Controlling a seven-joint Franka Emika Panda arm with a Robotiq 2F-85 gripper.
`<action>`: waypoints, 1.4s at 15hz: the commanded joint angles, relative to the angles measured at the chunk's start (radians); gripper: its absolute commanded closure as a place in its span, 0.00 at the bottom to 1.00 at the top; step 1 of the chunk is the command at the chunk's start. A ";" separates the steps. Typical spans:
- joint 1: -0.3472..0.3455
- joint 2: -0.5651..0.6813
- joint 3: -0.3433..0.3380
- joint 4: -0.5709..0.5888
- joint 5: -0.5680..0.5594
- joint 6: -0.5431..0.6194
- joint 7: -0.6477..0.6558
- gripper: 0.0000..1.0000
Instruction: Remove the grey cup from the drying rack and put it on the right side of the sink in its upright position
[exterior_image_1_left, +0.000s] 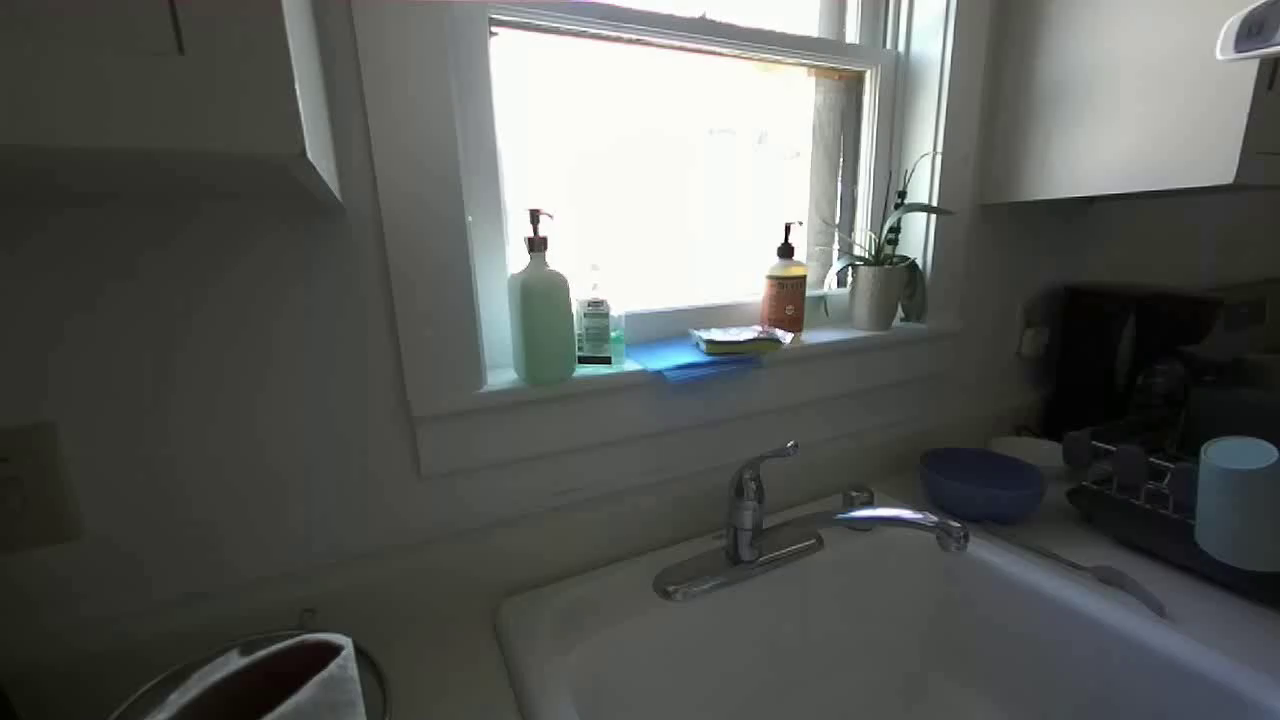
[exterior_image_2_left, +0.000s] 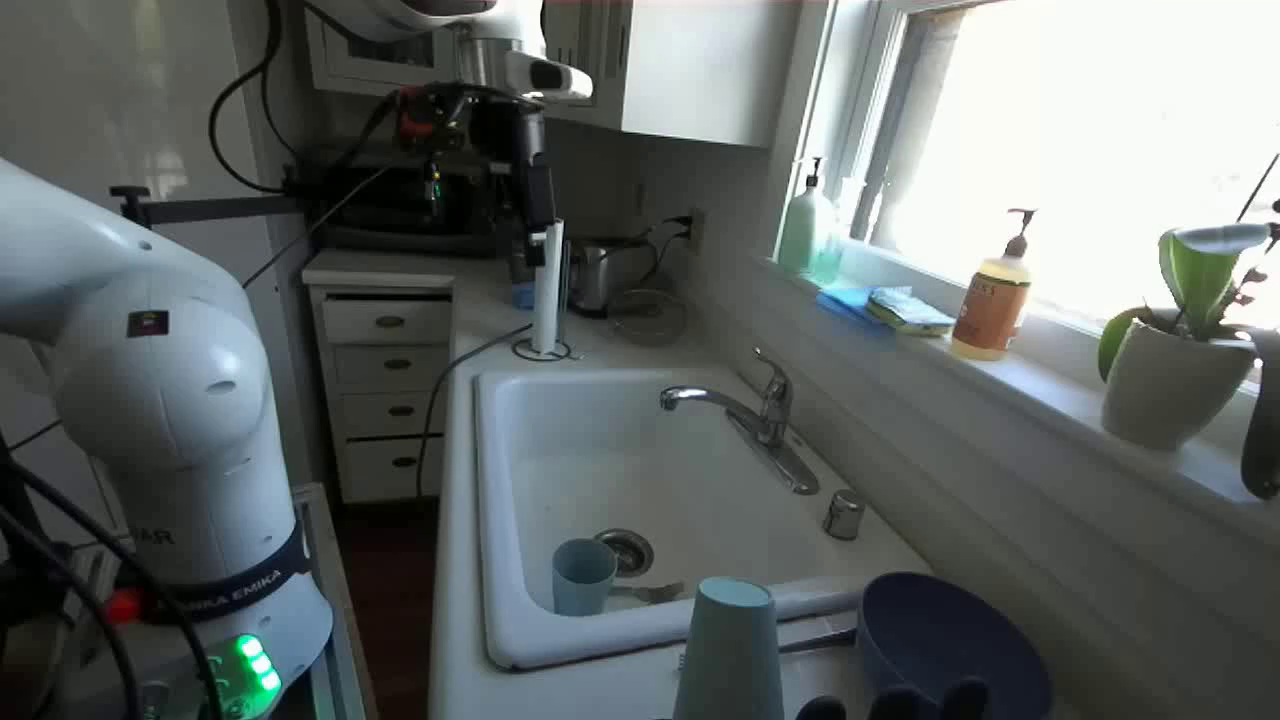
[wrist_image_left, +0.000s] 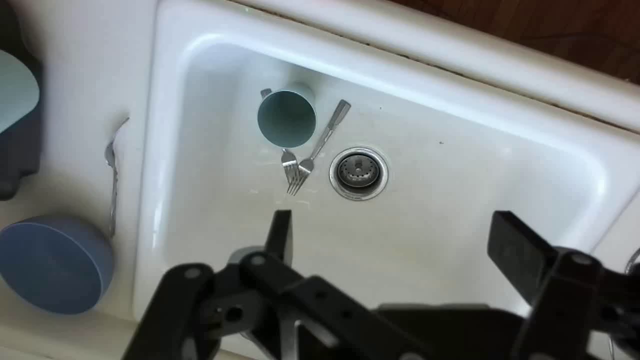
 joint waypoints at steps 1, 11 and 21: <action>0.007 0.002 -0.005 0.003 -0.004 -0.002 0.004 0.00; -0.167 0.075 -0.098 0.031 -0.239 -0.071 -0.007 0.00; -0.315 0.228 -0.379 -0.002 -0.553 0.098 -0.141 0.00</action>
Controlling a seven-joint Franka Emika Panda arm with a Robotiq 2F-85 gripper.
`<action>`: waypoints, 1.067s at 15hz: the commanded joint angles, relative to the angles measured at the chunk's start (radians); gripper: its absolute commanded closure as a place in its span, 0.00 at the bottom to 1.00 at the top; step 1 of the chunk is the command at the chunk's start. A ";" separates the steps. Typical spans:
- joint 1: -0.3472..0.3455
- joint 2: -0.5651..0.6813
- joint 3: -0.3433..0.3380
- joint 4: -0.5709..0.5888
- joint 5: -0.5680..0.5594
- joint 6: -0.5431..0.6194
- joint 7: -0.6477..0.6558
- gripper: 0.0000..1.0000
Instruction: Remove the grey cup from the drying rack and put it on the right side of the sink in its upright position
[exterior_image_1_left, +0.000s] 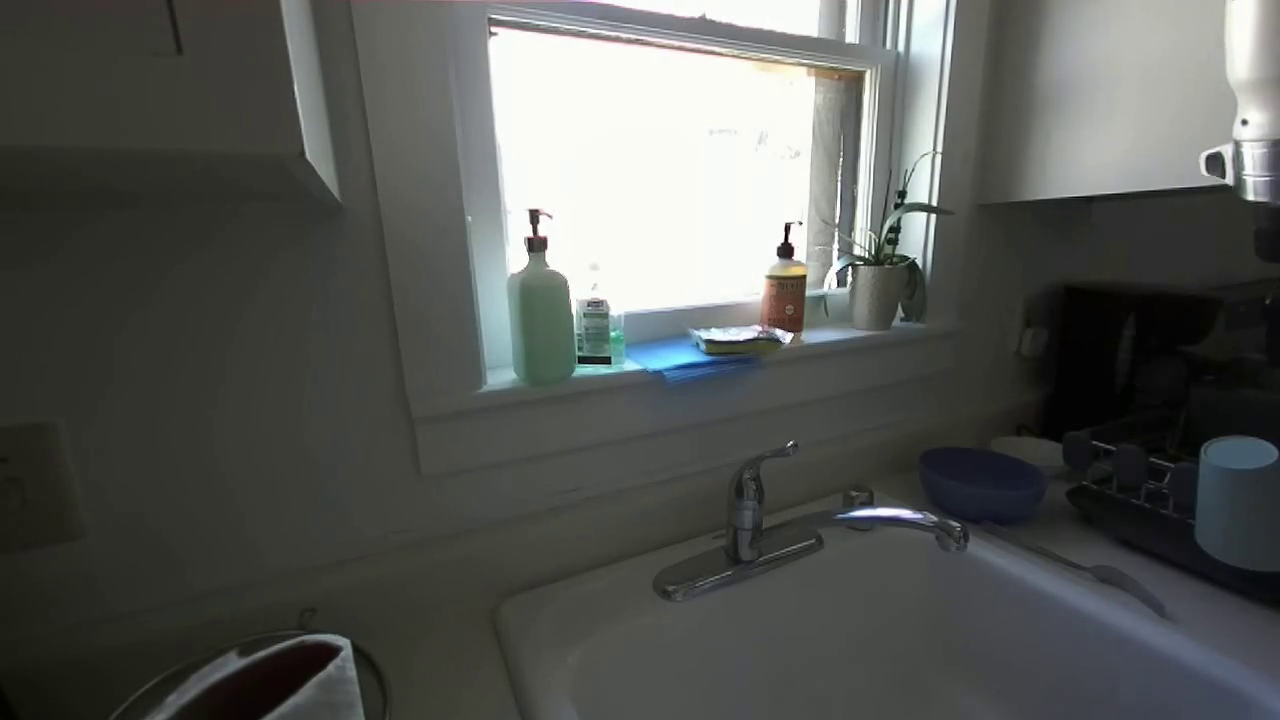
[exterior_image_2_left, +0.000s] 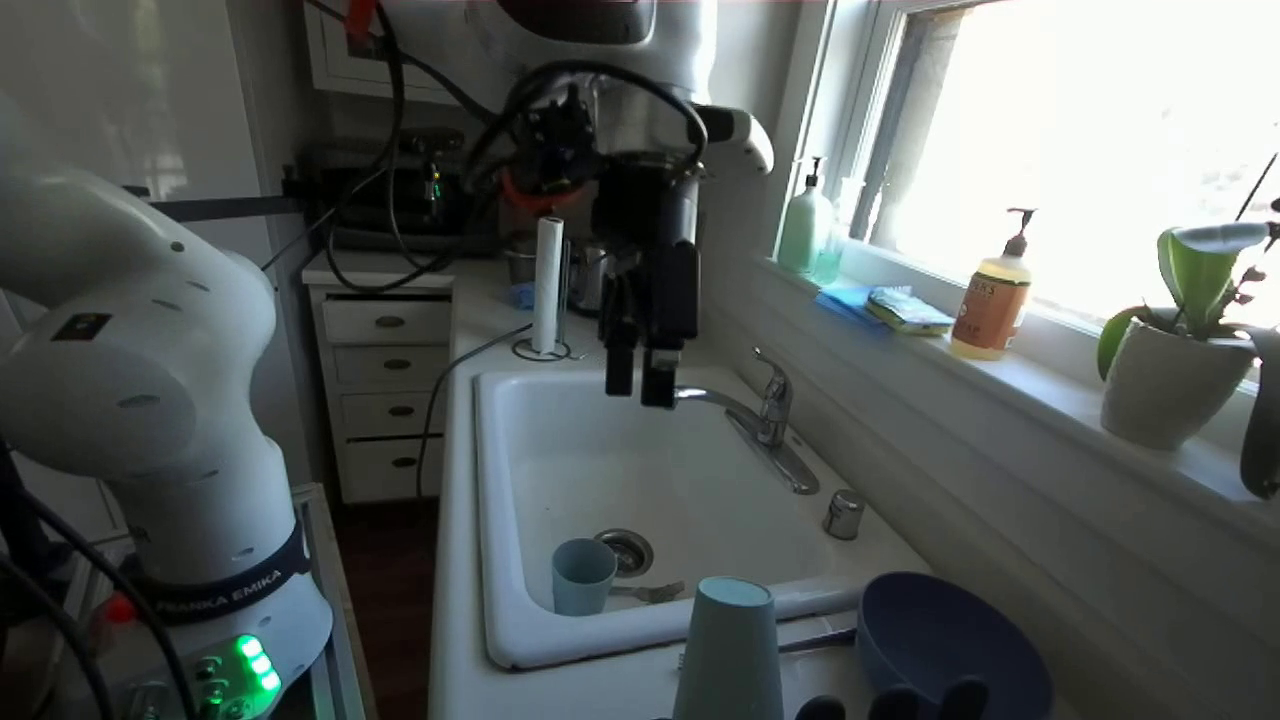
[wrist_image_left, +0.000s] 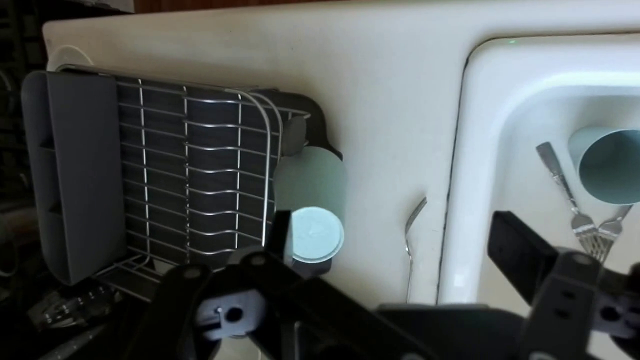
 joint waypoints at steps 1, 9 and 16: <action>-0.016 0.075 -0.072 -0.004 -0.019 0.107 -0.017 0.00; -0.037 0.169 -0.095 0.003 -0.041 0.163 -0.021 0.00; -0.079 0.312 -0.144 0.014 -0.046 0.321 -0.036 0.00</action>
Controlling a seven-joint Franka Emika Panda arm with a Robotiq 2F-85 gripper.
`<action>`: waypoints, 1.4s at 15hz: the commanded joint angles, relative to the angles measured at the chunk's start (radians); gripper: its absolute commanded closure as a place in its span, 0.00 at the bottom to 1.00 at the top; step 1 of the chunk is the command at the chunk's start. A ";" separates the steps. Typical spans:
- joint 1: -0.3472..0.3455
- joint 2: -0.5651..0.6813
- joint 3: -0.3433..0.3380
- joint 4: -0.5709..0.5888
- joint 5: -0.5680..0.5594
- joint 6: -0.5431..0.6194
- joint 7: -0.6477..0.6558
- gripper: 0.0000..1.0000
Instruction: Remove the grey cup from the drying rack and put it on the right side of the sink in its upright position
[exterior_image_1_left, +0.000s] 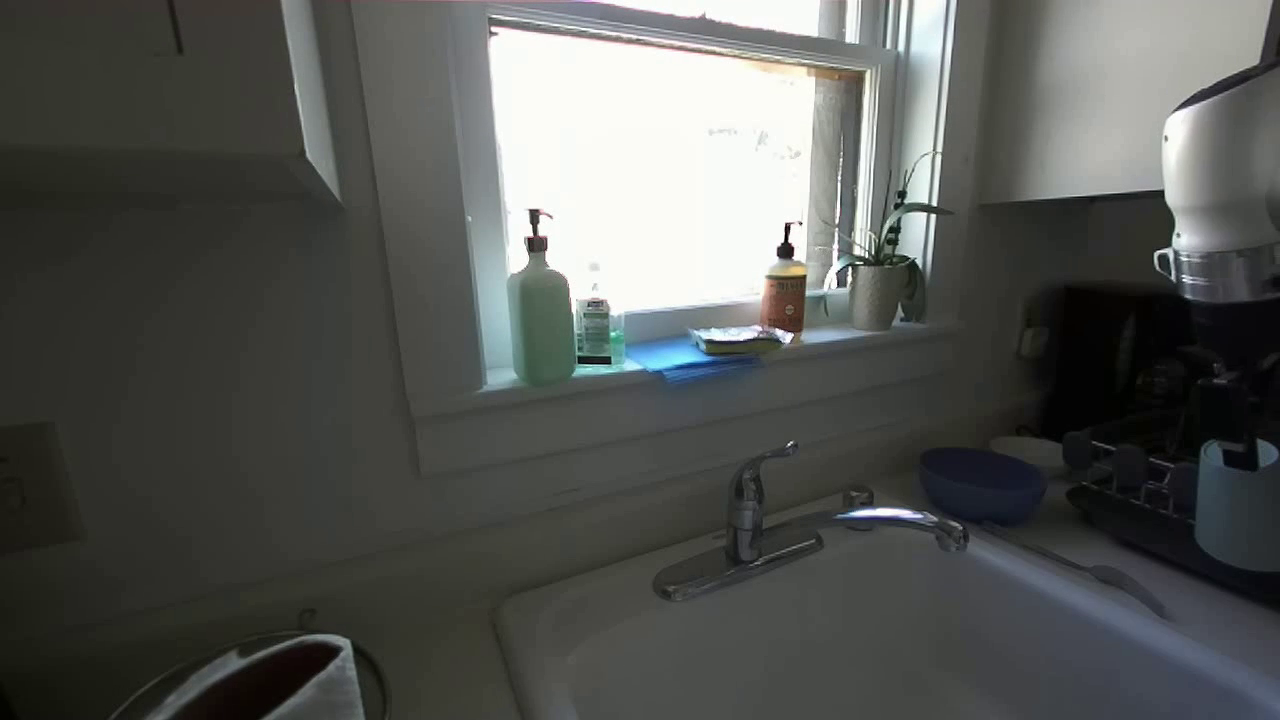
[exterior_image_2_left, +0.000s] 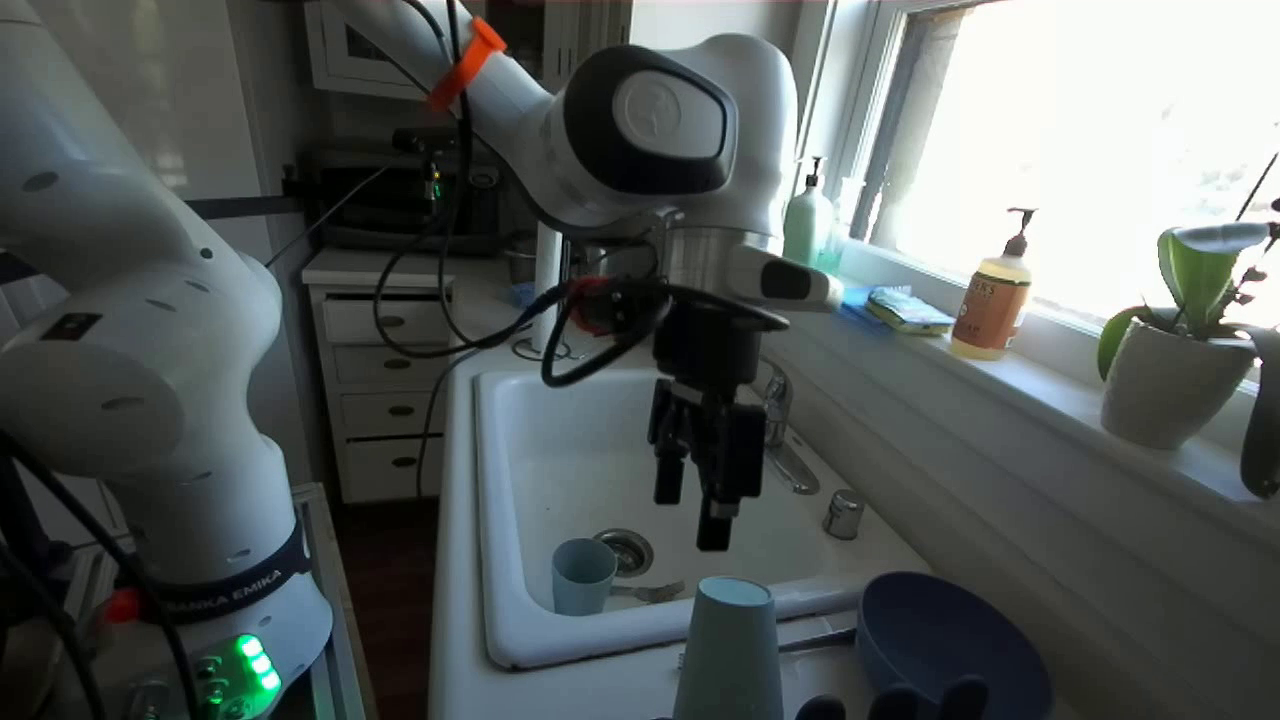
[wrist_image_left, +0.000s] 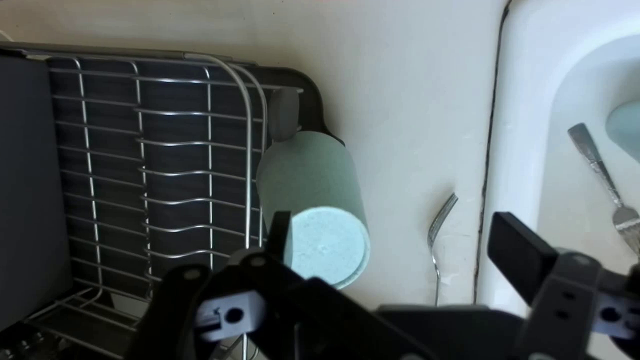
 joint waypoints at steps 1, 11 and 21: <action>-0.031 0.076 -0.018 0.022 -0.031 0.069 -0.015 0.00; -0.057 0.167 -0.056 0.053 -0.068 0.157 -0.034 0.32; -0.049 0.174 -0.060 0.081 -0.065 0.150 -0.082 0.59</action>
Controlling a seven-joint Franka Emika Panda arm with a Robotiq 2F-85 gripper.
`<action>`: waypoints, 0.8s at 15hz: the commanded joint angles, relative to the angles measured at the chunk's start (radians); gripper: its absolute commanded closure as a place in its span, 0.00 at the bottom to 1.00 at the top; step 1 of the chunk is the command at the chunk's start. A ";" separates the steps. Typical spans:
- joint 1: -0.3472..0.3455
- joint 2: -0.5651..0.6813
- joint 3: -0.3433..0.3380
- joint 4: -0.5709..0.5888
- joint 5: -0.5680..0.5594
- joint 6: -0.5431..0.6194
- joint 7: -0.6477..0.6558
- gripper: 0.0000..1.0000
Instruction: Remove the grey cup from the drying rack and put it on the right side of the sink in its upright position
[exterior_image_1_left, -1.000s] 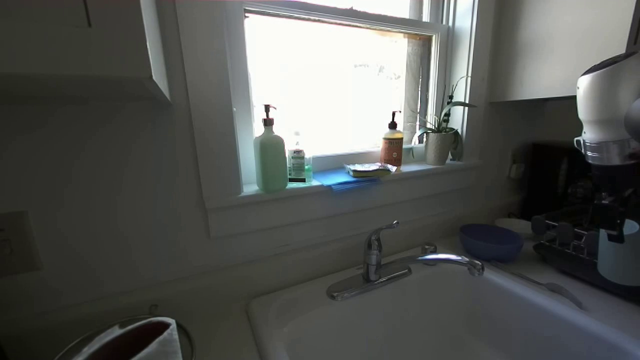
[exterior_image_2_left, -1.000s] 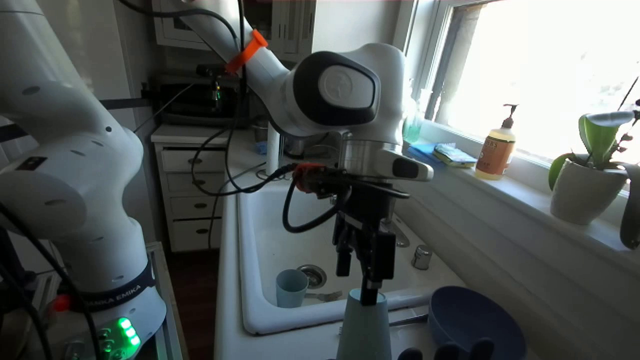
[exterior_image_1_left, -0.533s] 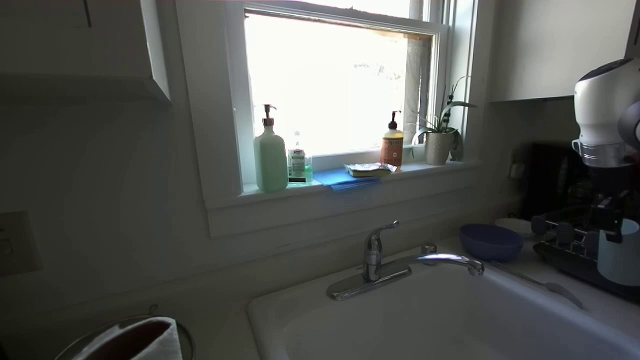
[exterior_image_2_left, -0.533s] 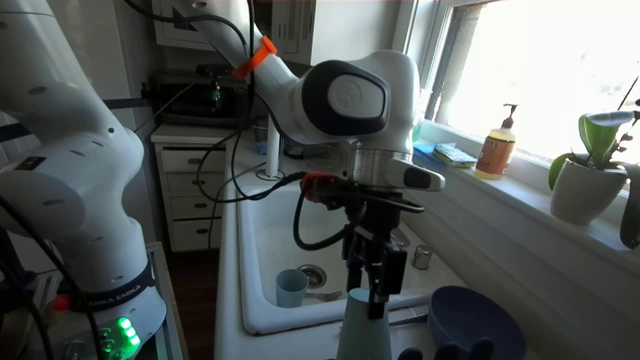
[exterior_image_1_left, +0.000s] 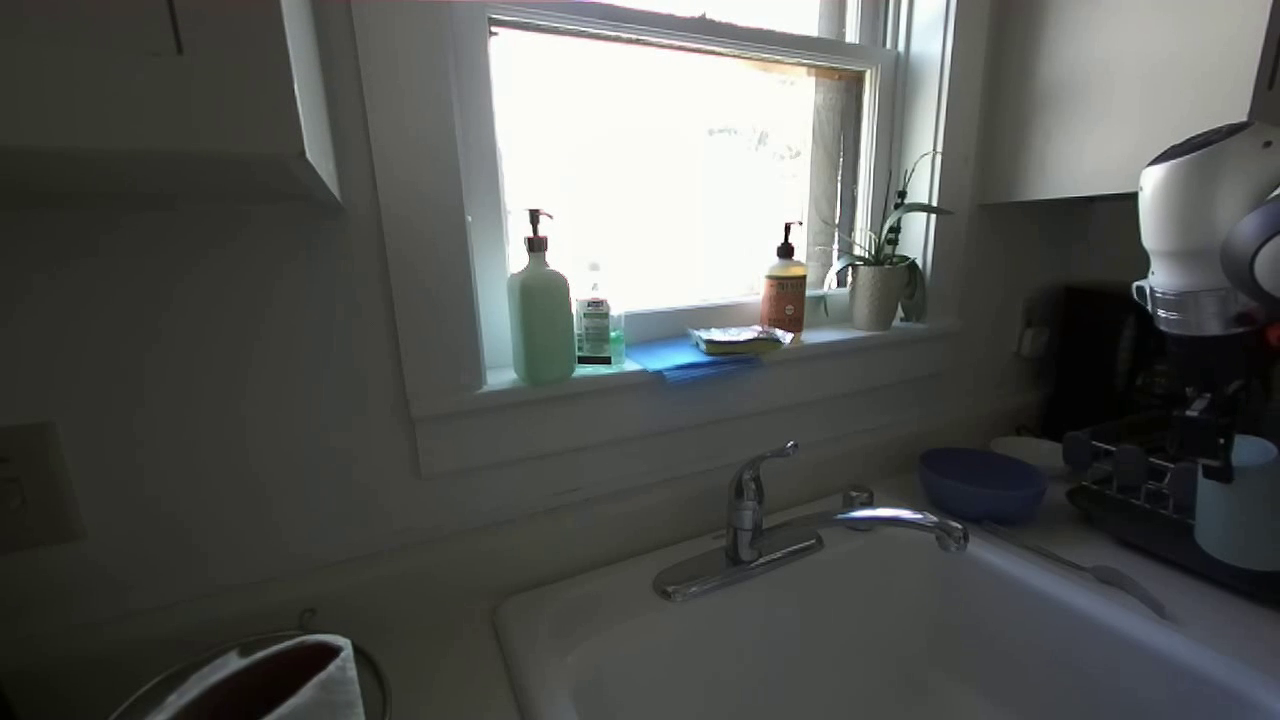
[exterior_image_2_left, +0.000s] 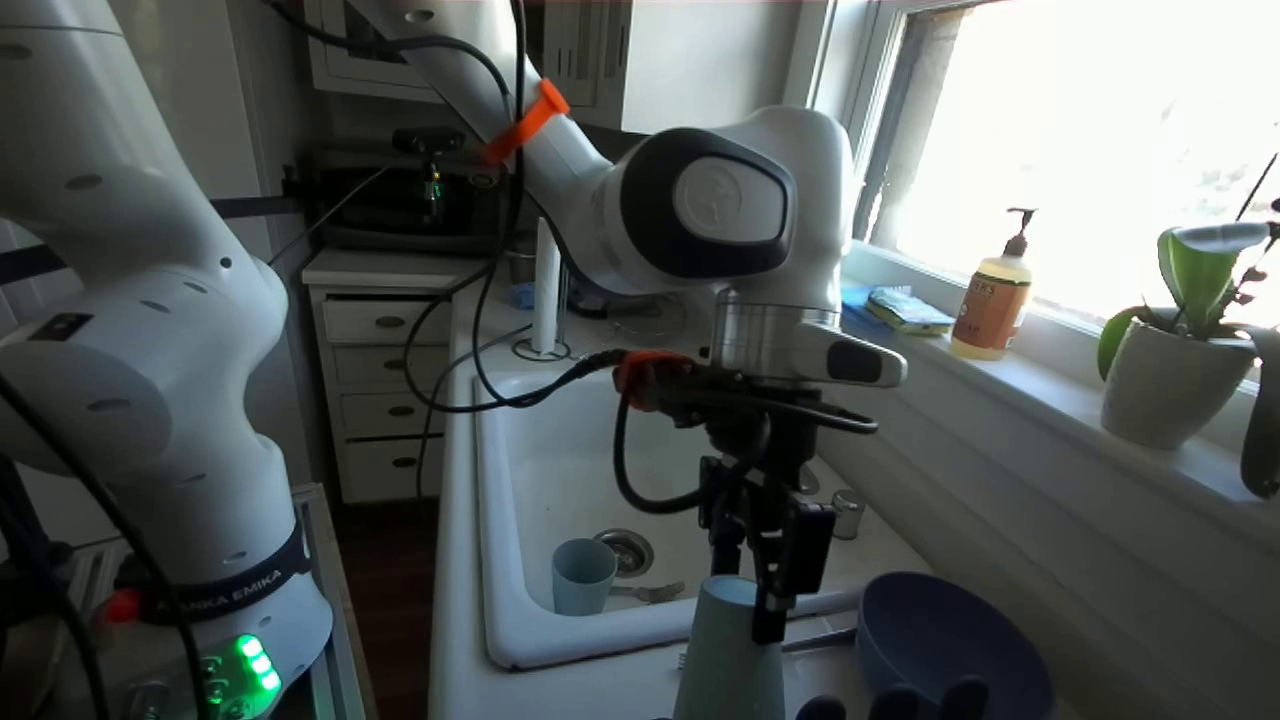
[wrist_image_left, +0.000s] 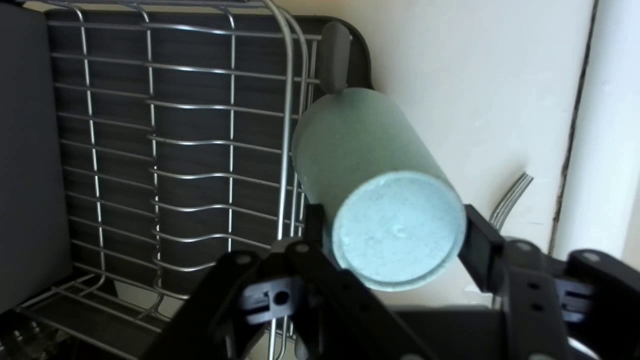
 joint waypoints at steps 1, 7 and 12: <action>-0.003 -0.011 -0.001 0.020 -0.014 -0.015 -0.040 0.59; 0.007 -0.109 0.026 0.023 -0.019 -0.107 -0.082 0.59; 0.023 -0.194 0.062 0.047 -0.022 -0.163 -0.120 0.59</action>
